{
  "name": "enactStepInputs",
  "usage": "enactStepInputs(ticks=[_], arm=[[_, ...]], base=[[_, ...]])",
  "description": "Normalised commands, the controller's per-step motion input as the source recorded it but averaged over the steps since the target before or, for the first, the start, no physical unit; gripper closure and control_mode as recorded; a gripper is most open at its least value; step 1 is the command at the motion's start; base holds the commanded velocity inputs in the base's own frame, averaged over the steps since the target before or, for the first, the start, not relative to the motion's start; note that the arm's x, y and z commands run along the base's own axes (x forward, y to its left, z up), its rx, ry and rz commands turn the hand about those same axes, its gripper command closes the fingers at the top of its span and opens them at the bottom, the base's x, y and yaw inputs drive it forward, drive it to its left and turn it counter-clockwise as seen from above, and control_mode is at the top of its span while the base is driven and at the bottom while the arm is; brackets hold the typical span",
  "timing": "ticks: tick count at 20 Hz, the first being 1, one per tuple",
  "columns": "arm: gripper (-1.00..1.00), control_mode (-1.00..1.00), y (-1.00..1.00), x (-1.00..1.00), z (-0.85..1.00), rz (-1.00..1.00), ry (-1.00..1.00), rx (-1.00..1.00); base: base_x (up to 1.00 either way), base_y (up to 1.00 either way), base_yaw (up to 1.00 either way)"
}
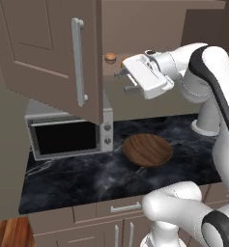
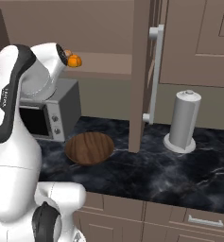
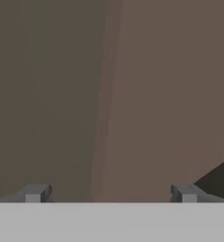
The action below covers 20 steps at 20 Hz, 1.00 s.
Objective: Open the cabinet. Pick the orange and tangerine from the cabinet and place them into the bowl. Then close the cabinet.
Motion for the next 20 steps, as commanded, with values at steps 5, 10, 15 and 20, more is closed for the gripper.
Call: enactStepInputs(ticks=[5, 10, 15, 20], arm=[[-1.0, -1.0, 0.26, 0.44, -0.05, 0.05, 0.0, 0.0], [-1.0, -1.0, 0.6, 0.19, -0.15, 0.0, 0.0, 0.0], [-1.0, -1.0, 0.44, 0.03, -0.02, 0.0, 0.0, 0.0], [-1.0, -1.0, 0.32, 0.0, 0.0, 0.0, 0.0, 0.0]], base=[[0.0, 0.0, 0.0], [0.0, 0.0, 0.0], [0.0, 0.0, 0.0], [0.0, 0.0, 0.0]])
